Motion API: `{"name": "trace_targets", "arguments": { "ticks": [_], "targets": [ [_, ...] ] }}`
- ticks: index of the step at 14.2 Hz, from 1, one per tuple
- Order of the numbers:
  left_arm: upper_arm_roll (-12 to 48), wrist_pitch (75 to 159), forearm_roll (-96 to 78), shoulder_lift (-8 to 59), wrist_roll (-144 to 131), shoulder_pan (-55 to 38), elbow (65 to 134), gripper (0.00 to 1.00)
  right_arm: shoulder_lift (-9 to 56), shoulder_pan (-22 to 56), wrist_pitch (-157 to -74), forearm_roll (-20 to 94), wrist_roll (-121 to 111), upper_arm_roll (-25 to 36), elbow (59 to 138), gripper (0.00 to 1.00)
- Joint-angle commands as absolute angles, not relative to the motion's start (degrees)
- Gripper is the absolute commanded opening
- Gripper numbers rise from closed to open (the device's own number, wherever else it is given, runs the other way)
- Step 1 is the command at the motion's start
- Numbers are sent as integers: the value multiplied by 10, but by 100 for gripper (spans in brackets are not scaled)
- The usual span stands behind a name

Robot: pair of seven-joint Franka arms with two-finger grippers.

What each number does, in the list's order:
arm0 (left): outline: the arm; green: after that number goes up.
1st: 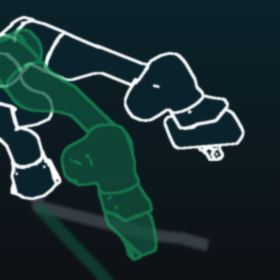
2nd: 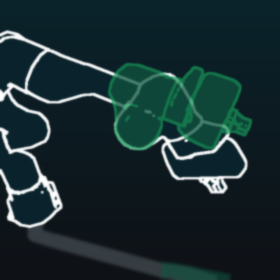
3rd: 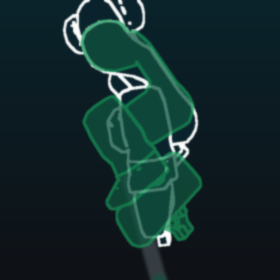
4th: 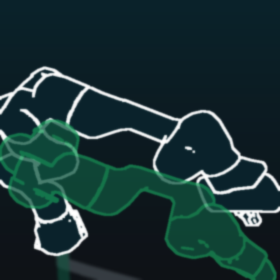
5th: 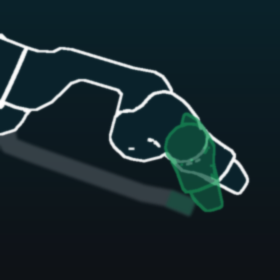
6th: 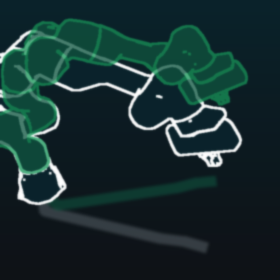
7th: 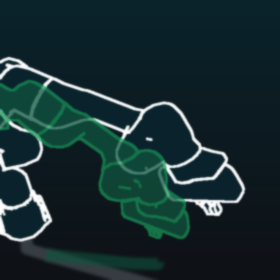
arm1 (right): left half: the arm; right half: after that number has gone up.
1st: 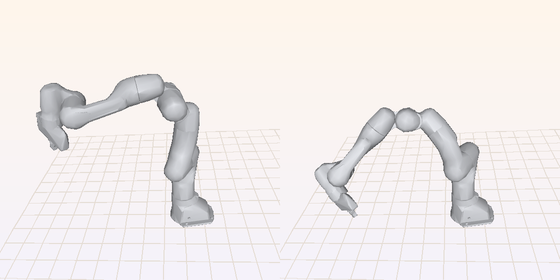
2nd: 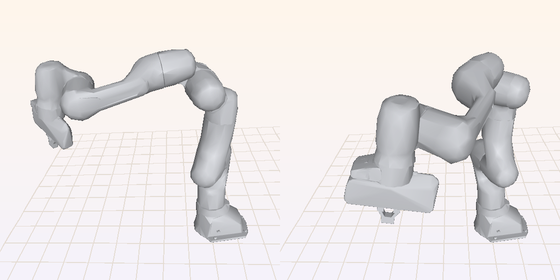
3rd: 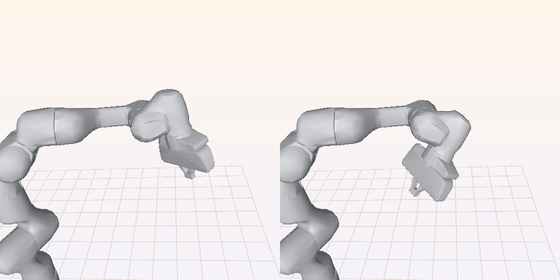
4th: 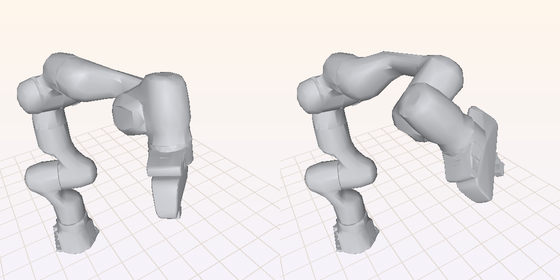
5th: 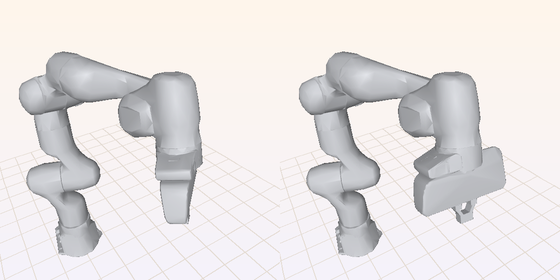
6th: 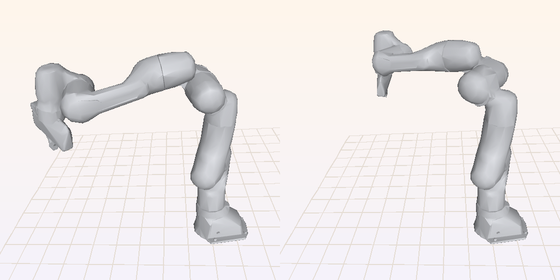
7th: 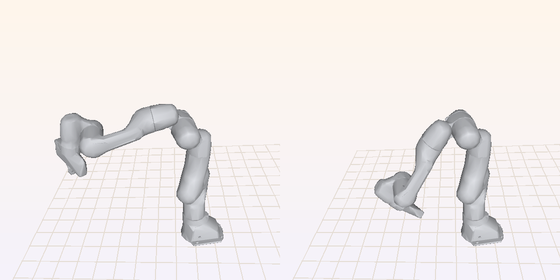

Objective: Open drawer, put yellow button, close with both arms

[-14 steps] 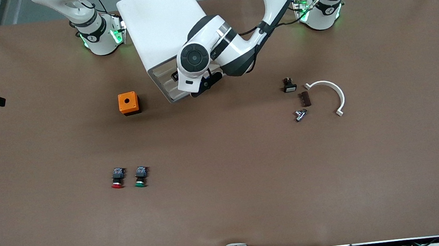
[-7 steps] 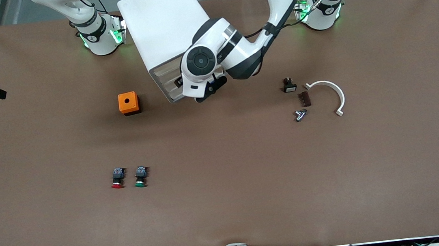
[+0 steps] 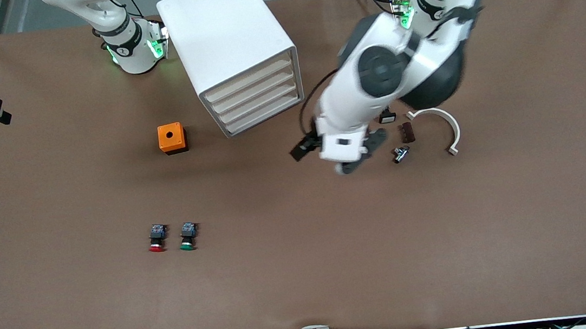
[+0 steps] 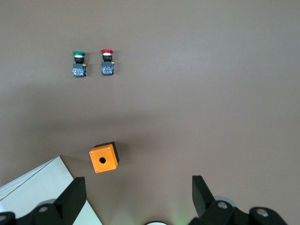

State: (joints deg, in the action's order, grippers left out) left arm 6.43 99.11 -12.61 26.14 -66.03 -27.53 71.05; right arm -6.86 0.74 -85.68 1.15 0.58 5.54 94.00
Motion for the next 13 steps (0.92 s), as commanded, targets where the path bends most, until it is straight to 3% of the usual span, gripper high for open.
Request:
{"name": "trace_targets", "arguments": {
  "ticks": [1, 6, 11, 13],
  "targets": [
    [68, 931, -89, 199, -569, -237, 735, 99, -78, 10, -874, 1, -23, 51, 951, 100],
    [67, 790, -85, 141, -352, -119, 746, 99, -79, 12, -871, -5, -25, 53, 952, 100],
    [65, 773, -65, 65, -179, -35, 824, 99, -79, 11, -864, -5, -25, 54, 953, 100],
    [12, 775, -57, 27, -91, -39, 877, 99, -79, 11, -864, -5, -25, 54, 953, 100]
  ]
}}
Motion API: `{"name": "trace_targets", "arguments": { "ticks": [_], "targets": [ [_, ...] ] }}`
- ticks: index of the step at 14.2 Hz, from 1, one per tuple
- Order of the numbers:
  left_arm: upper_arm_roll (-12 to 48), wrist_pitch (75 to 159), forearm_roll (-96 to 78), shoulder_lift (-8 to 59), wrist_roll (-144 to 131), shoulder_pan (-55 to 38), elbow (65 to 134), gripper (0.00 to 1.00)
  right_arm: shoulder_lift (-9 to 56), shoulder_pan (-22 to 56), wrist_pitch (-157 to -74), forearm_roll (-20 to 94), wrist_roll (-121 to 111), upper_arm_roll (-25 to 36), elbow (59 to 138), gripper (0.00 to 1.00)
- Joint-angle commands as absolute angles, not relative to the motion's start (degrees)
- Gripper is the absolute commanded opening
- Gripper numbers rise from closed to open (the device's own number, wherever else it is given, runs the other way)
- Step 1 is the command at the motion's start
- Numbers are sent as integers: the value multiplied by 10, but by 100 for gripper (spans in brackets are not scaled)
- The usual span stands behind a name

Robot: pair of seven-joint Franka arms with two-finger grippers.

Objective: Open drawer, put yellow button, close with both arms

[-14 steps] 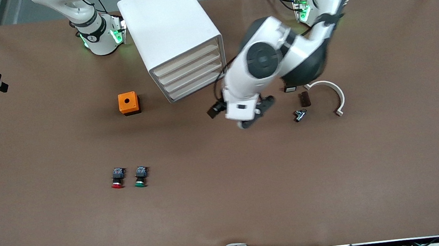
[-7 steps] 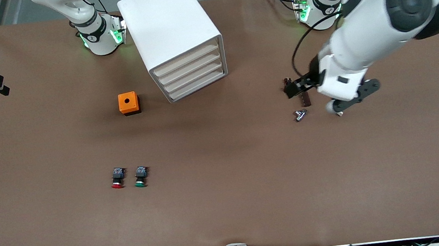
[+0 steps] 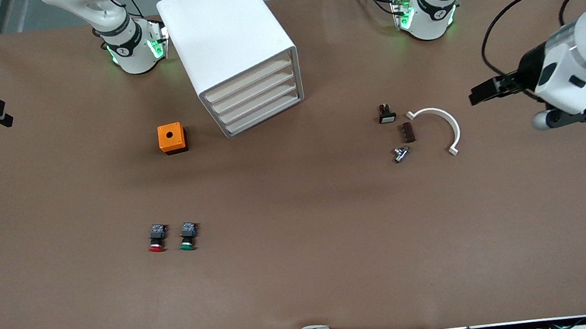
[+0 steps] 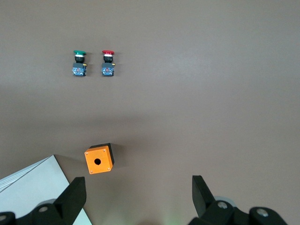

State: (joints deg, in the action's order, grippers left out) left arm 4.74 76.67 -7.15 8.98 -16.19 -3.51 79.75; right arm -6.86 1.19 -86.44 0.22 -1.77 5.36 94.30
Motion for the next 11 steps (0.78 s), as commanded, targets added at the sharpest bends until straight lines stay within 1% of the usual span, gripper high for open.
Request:
{"name": "trace_targets", "arguments": {
  "ticks": [1, 3, 5, 8, 11],
  "targets": [
    [-9, 782, -57, 7, -52, -40, 903, 100, -79, 12, -863, -5, -25, 54, 953, 100],
    [-49, 812, -57, -24, 9, -38, 950, 100, -79, 12, -860, -5, -25, 54, 953, 100],
    [-66, 862, -55, -44, 38, -35, 986, 100, -79, 12, -860, -5, -25, 54, 953, 100],
    [-69, 925, -33, -44, 40, -35, 978, 100, -79, 11, -860, -5, -25, 54, 953, 100],
    [-55, 958, -25, -20, 40, -35, 937, 100, -78, 11, -860, -5, -25, 54, 953, 100]
  ]
}}
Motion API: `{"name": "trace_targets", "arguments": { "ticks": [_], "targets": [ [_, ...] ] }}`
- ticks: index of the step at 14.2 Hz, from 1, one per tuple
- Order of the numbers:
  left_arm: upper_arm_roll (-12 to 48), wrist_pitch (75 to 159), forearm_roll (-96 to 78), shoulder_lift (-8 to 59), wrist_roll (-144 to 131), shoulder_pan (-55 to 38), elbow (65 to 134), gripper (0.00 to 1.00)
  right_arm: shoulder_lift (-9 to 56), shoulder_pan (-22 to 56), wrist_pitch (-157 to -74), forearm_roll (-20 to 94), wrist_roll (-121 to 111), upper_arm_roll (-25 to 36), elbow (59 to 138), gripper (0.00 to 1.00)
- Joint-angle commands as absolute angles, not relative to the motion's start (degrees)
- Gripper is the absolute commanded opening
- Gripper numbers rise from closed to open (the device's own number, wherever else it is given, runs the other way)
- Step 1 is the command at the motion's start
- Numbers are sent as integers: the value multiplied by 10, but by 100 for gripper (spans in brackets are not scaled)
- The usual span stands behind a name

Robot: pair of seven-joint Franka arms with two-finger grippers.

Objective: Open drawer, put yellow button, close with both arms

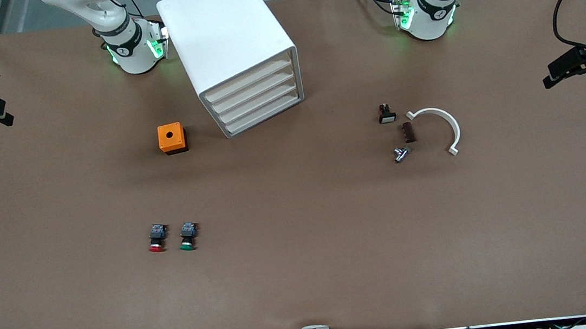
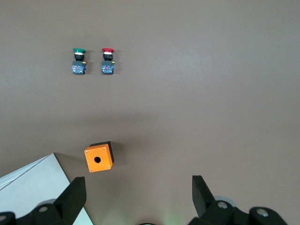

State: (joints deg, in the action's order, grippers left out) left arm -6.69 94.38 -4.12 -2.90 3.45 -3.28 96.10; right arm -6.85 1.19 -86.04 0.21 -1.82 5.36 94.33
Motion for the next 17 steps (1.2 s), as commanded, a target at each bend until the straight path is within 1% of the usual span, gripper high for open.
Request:
{"name": "trace_targets", "arguments": {
  "ticks": [1, 3, 5, 17],
  "targets": [
    [-43, 959, -25, -12, 40, -33, 922, 100, -78, 11, -860, -5, -25, 54, 953, 100],
    [-22, 959, -25, -12, 40, -23, 907, 100, -78, 11, -860, -6, -26, 54, 953, 100],
    [-15, 956, -22, -14, 33, -27, 904, 100, -78, 11, -860, -6, -26, 54, 953, 100],
    [-8, 940, -17, -18, 26, -25, 899, 100, -77, 11, -860, -6, -25, 54, 952, 100]
  ]
}}
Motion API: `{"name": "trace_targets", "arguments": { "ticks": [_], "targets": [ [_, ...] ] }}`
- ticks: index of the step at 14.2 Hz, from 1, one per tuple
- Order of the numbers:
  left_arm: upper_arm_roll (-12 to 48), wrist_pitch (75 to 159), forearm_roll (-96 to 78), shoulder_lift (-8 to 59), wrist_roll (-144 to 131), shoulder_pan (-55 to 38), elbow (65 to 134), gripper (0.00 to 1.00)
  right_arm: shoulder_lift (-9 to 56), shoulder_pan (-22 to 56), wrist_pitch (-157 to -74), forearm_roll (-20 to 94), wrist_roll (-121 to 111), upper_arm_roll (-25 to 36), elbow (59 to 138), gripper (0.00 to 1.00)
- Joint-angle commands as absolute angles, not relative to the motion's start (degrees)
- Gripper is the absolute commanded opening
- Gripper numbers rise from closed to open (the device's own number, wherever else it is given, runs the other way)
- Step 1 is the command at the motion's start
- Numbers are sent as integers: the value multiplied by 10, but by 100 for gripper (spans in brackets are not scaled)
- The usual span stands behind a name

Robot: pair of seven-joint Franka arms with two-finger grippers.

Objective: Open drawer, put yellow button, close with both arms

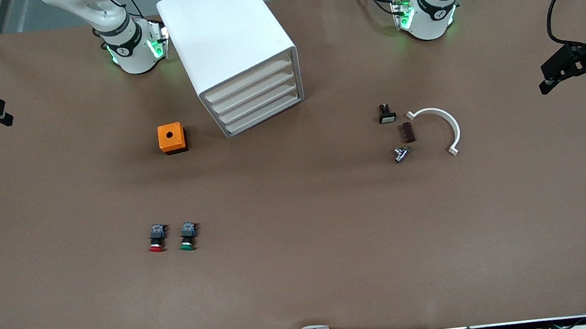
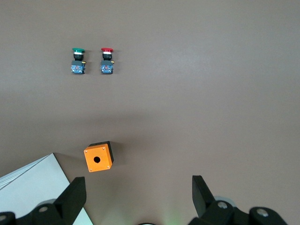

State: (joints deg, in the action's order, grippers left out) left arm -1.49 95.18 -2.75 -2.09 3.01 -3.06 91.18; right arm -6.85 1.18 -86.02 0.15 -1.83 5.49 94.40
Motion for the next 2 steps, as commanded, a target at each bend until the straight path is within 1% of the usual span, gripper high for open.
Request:
{"name": "trace_targets", "arguments": {
  "ticks": [1, 2],
  "targets": [
    [-8, 940, -17, -16, 25, -25, 898, 100, -77, 11, -860, -6, -25, 54, 953, 100],
    [-8, 940, -16, -16, 25, -26, 899, 100, -77, 11, -860, -6, -25, 54, 953, 100]
  ]
}}
